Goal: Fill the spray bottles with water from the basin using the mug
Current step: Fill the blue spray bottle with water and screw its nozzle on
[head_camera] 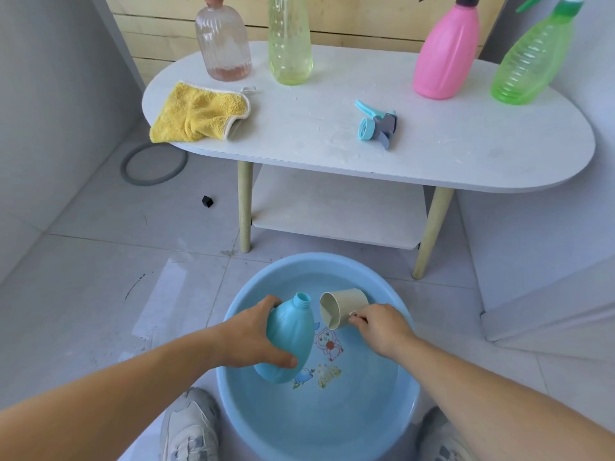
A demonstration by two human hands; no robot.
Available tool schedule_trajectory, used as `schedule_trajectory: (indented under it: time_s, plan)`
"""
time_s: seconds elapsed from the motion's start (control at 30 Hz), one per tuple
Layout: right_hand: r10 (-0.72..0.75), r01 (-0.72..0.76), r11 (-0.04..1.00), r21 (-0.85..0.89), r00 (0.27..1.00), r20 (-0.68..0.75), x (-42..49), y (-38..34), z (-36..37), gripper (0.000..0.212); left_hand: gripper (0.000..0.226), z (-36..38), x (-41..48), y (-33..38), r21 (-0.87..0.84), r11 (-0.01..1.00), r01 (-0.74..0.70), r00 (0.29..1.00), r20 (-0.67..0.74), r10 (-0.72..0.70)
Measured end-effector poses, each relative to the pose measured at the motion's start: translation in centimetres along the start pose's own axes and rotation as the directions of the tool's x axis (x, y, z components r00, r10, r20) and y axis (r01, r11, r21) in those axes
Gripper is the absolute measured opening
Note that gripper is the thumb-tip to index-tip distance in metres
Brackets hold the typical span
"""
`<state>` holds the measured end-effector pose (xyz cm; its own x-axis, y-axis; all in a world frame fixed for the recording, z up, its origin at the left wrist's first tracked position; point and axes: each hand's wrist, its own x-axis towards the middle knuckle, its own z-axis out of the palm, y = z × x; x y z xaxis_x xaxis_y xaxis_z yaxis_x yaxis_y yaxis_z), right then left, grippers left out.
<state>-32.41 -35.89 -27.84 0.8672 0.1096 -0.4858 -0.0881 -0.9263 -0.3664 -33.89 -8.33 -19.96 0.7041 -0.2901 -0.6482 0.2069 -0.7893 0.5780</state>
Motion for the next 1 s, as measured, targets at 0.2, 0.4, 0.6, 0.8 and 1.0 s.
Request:
schedule_trajectory:
  time_s: [0.2, 0.4, 0.6, 0.8, 1.0]
  plan:
    - [0.016, -0.016, 1.0, -0.017, 1.0, 0.012, -0.1, -0.1, 0.2, 0.047, 0.084, -0.3, -0.1, 0.2, -0.012, 1.0, -0.002, 1.0, -0.01, 0.002]
    - [0.083, -0.085, 0.981, 0.175, 0.996, 0.019, -0.1, -0.4, -0.4, 0.047, 0.086, -0.9, -0.5, 0.5, -0.002, 1.0, 0.003, 0.999, -0.04, -0.003]
    - [0.11, -0.094, 0.877, 0.472, 0.994, -0.008, -1.5, -1.9, -3.8, 0.039, 0.087, -2.0, -1.3, 1.2, 0.038, 0.999, 0.006, 0.996, -0.094, -0.002]
    - [0.077, 0.017, 0.735, 0.677, 0.991, -0.108, -3.6, -3.8, -8.0, 0.032, 0.091, -3.3, -2.8, 2.3, 0.008, 0.999, -0.033, 0.985, -0.171, 0.034]
    - [0.02, 0.163, 0.713, 0.682, 0.968, -0.252, -8.3, -6.2, -14.0, 0.035, 0.083, -5.1, -5.4, 4.2, 0.035, 0.994, -0.106, 0.967, -0.227, 0.111]
